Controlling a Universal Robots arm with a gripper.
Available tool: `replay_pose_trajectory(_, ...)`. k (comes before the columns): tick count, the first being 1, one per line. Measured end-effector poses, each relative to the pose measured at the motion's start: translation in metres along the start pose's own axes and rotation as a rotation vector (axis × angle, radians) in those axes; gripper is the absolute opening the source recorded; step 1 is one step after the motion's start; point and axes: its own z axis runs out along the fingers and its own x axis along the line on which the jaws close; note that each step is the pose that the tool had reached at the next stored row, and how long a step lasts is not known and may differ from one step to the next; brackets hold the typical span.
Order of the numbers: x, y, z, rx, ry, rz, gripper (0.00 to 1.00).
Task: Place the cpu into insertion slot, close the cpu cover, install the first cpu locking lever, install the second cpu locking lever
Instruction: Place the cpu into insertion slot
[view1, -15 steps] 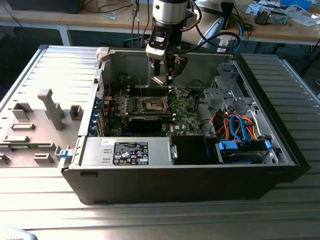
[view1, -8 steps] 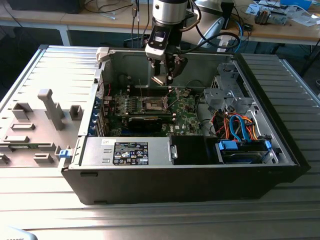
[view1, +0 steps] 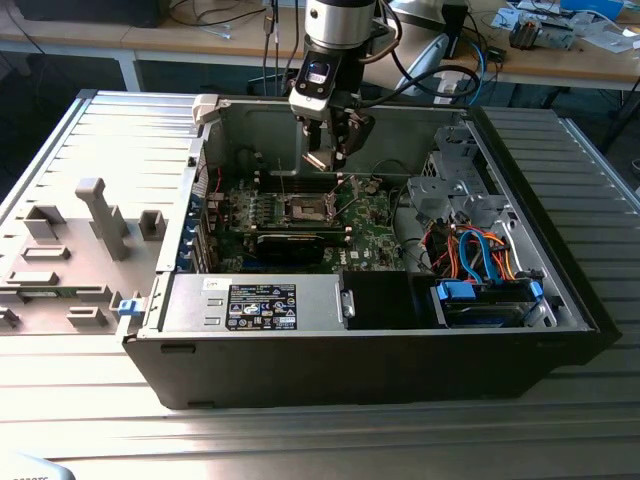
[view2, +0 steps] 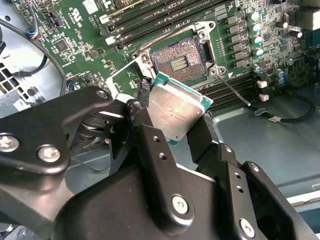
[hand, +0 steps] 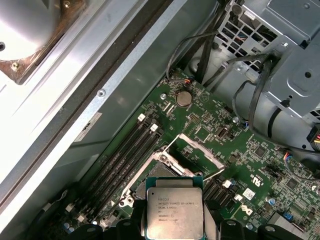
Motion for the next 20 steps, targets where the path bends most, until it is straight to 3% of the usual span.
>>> replay_pose_trajectory(20,0.0,0.0,0.0003,-0.0002,-0.0004,0.03,0.54)
